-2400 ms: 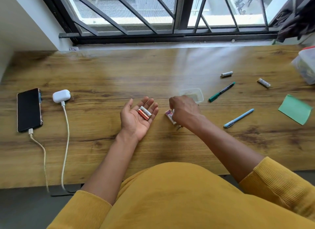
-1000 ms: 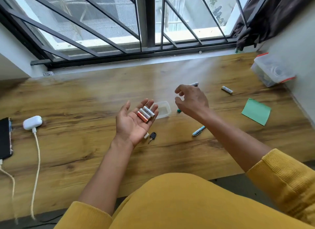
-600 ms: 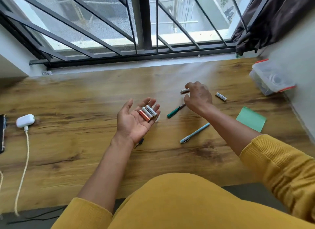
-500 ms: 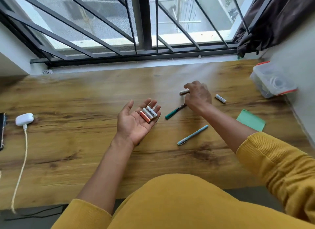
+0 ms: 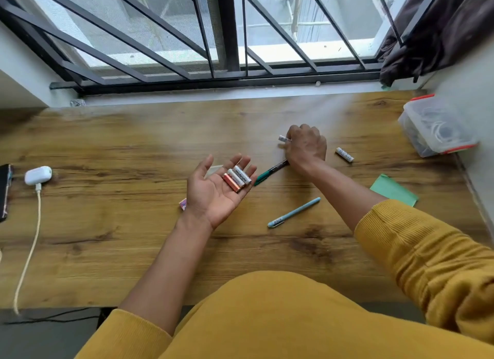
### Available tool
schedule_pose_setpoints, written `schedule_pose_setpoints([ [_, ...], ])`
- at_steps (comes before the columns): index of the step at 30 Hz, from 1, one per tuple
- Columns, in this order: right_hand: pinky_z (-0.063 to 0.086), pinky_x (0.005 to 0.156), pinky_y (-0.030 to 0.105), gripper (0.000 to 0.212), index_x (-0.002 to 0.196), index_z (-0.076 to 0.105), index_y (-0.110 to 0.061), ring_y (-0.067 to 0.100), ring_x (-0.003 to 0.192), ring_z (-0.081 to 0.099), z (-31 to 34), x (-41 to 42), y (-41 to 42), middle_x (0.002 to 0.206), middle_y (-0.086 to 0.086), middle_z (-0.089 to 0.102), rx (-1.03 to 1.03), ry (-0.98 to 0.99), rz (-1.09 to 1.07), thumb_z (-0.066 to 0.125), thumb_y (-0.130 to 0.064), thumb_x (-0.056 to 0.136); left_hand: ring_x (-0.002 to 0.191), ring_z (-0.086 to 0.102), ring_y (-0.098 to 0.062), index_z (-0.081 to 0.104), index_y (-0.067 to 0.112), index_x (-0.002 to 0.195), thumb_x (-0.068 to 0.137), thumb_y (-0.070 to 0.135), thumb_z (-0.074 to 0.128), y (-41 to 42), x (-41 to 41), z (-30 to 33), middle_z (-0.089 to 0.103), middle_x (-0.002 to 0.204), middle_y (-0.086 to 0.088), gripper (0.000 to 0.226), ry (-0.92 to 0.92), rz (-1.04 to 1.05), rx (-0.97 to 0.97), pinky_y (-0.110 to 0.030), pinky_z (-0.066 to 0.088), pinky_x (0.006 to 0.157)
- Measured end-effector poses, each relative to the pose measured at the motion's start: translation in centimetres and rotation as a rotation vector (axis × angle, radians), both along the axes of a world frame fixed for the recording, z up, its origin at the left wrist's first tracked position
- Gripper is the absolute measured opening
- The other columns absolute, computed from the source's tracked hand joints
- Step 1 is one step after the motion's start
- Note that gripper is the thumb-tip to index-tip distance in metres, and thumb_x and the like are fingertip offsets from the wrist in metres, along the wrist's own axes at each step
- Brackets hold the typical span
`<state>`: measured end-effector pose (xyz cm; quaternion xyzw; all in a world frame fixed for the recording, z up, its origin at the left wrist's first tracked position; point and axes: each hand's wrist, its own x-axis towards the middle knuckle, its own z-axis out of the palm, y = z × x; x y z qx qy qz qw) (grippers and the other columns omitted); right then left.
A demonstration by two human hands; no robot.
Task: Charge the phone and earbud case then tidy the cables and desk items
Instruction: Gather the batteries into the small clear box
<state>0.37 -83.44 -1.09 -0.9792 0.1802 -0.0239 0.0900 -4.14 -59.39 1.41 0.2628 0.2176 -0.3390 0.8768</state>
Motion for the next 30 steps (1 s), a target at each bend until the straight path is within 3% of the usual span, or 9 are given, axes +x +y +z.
schedule_pose_setpoints([
  [5,0.046,0.069,0.034,0.011,0.105,0.073,-0.019,0.024,0.094,0.062,2.8,-2.6,3.0,0.099,0.003,0.070,0.244,-0.188,0.046,0.069,-0.027,0.097,0.131,0.064,-0.043,0.058,0.001,0.142,0.101,0.042,0.059,-0.2,0.1,0.0,0.065,0.142,-0.022,0.058,-0.014,0.013,0.035,-0.054,0.044,0.119],
  [9,0.054,0.069,0.035,0.021,0.098,0.074,-0.022,0.018,0.085,0.066,5.5,-5.8,6.8,0.091,-0.004,0.073,0.411,-0.266,0.141,0.069,-0.042,0.096,0.135,0.061,-0.041,0.052,0.000,0.148,0.104,0.042,0.055,-0.5,0.1,0.0,0.062,0.145,-0.024,0.061,-0.014,0.007,0.029,-0.054,0.040,0.121],
  [11,0.054,0.068,0.035,0.023,0.094,0.075,-0.023,0.017,0.082,0.066,6.2,-7.1,8.4,0.087,-0.006,0.073,0.462,-0.282,0.164,0.071,-0.045,0.094,0.130,0.065,-0.039,0.051,-0.002,0.147,0.106,0.043,0.050,-0.7,0.1,0.2,0.063,0.143,-0.026,0.061,-0.031,-0.028,0.012,-0.052,0.046,0.116],
  [14,0.055,0.070,0.038,0.018,0.095,0.074,-0.023,0.019,0.084,0.066,6.3,-8.2,9.9,0.088,-0.006,0.071,0.460,-0.277,0.189,0.074,-0.040,0.090,0.119,0.071,-0.038,0.055,-0.005,0.139,0.107,0.044,0.045,-1.0,0.1,0.4,0.069,0.129,-0.026,0.059,-0.043,-0.073,0.008,-0.050,0.056,0.102],
  [17,0.055,0.072,0.038,0.018,0.098,0.074,-0.024,0.019,0.088,0.066,5.9,-8.5,10.3,0.091,-0.006,0.071,0.444,-0.282,0.164,0.074,-0.039,0.088,0.119,0.066,-0.035,0.056,-0.002,0.135,0.107,0.045,0.045,-1.3,0.3,0.5,0.069,0.123,-0.023,0.056,-0.038,-0.094,0.029,-0.047,0.047,0.111],
  [20,0.050,0.068,0.034,0.018,0.094,0.071,-0.024,0.020,0.089,0.065,5.5,-9.0,10.4,0.089,-0.006,0.070,0.414,-0.306,0.162,0.073,-0.042,0.089,0.108,0.068,-0.032,0.056,0.001,0.129,0.106,0.046,0.045,-1.7,0.6,0.6,0.067,0.116,-0.019,0.051,-0.037,-0.110,0.028,-0.044,0.051,0.102],
  [24,0.049,0.067,0.032,0.016,0.093,0.072,-0.025,0.019,0.087,0.065,5.5,-9.3,9.5,0.087,-0.007,0.070,0.430,-0.345,0.128,0.072,-0.041,0.089,0.100,0.075,-0.035,0.053,0.003,0.138,0.106,0.043,0.047,-2.2,0.7,0.4,0.071,0.113,-0.022,0.052,-0.020,-0.106,0.000,-0.044,0.060,0.089],
  [27,0.052,0.067,0.034,0.011,0.094,0.072,-0.024,0.020,0.083,0.067,5.5,-9.0,7.3,0.086,-0.007,0.072,0.386,-0.369,0.054,0.067,-0.034,0.093,0.120,0.072,-0.037,0.058,0.002,0.138,0.106,0.041,0.050,-2.6,0.7,0.0,0.069,0.135,-0.022,0.052,0.007,-0.089,-0.018,-0.049,0.057,0.100],
  [30,0.055,0.074,0.038,0.014,0.102,0.074,-0.022,0.023,0.090,0.068,4.8,-8.6,3.8,0.094,-0.003,0.075,0.307,-0.345,-0.041,0.063,-0.026,0.096,0.127,0.068,-0.040,0.061,0.000,0.136,0.104,0.039,0.053,-2.8,0.7,-0.4,0.067,0.139,-0.019,0.051,0.041,-0.078,-0.005,-0.053,0.048,0.115],
])
